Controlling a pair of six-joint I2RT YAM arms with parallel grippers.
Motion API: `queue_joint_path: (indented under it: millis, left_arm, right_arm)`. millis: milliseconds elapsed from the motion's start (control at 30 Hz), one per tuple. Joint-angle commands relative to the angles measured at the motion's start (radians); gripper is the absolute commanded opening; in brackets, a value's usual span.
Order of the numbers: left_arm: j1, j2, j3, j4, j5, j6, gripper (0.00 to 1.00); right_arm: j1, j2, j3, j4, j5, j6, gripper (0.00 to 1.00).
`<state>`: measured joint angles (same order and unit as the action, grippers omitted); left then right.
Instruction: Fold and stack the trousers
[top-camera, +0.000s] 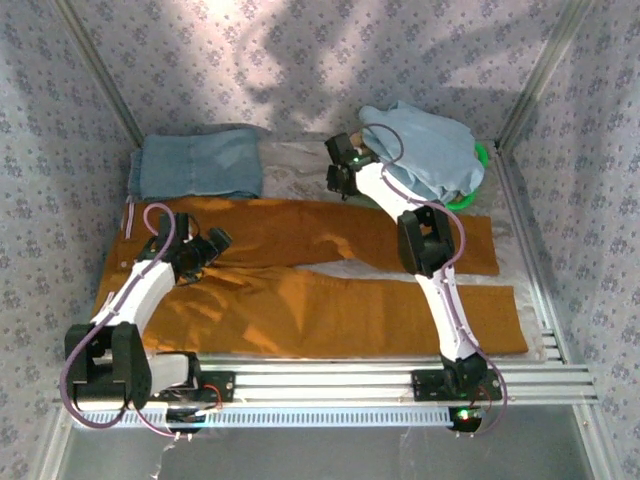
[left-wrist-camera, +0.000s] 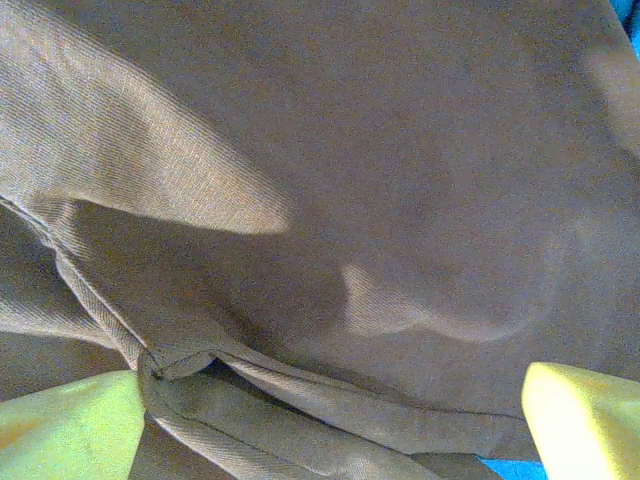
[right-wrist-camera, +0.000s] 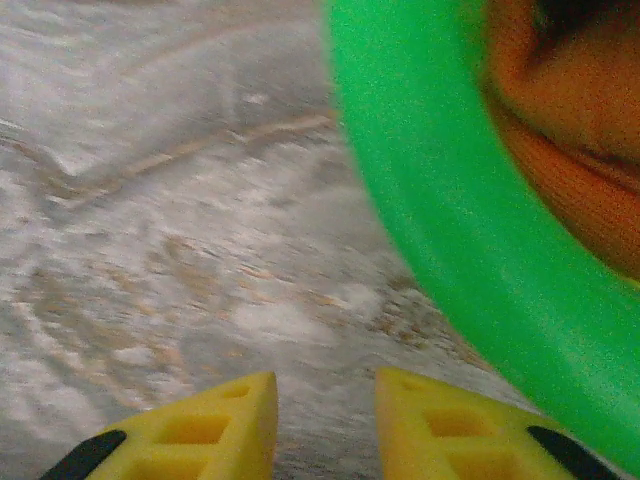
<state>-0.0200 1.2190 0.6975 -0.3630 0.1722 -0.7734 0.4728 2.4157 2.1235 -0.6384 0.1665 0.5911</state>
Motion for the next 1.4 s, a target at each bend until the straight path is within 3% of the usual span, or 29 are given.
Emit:
queue_joint_path:
  millis: [0,167,300,500,600,800,967,1067,1200,1367]
  left_arm:
    - [0.000,-0.006,0.026,-0.011,0.010,0.022,0.96]
    - [-0.001,-0.004,0.031,-0.004,0.024,0.024,0.96]
    - [0.000,-0.006,0.028,-0.001,0.032,0.021,0.96]
    - [-0.002,-0.032,0.024,-0.007,0.045,0.010,0.96]
    - [-0.003,-0.047,0.023,-0.017,0.046,0.014,0.96]
    - [-0.007,-0.059,0.025,-0.026,0.041,0.005,0.97]
    - [-0.053,-0.065,0.005,-0.011,0.025,-0.013,0.98]
    - [-0.098,-0.048,-0.023,0.017,0.019,-0.027,0.98]
    - [-0.127,-0.024,-0.057,0.048,0.020,-0.040,0.98]
    - [-0.129,-0.039,-0.065,0.033,0.003,-0.022,0.99]
  right_arm:
    - [-0.015,-0.150,-0.186,-0.035,0.068,0.002,0.30]
    - [-0.136,-0.253,-0.380,-0.024,0.104,-0.020,0.25]
    - [-0.287,-0.260,-0.383,-0.059,0.106,-0.041,0.22]
    - [-0.416,-0.275,-0.355,-0.102,0.155,-0.041,0.22]
    - [-0.463,-0.306,-0.384,-0.072,0.119,-0.037,0.24]
    - [-0.414,-0.463,-0.529,-0.006,-0.046,-0.095,0.33]
    - [-0.353,-0.669,-0.756,0.014,-0.047,-0.059,0.43]
    - [-0.342,-0.720,-0.905,0.070,-0.108,-0.009,0.33]
    - [-0.394,-0.659,-1.016,0.098,-0.180,-0.032,0.00]
    - [-0.492,-0.592,-1.086,0.159,-0.262,-0.027,0.00]
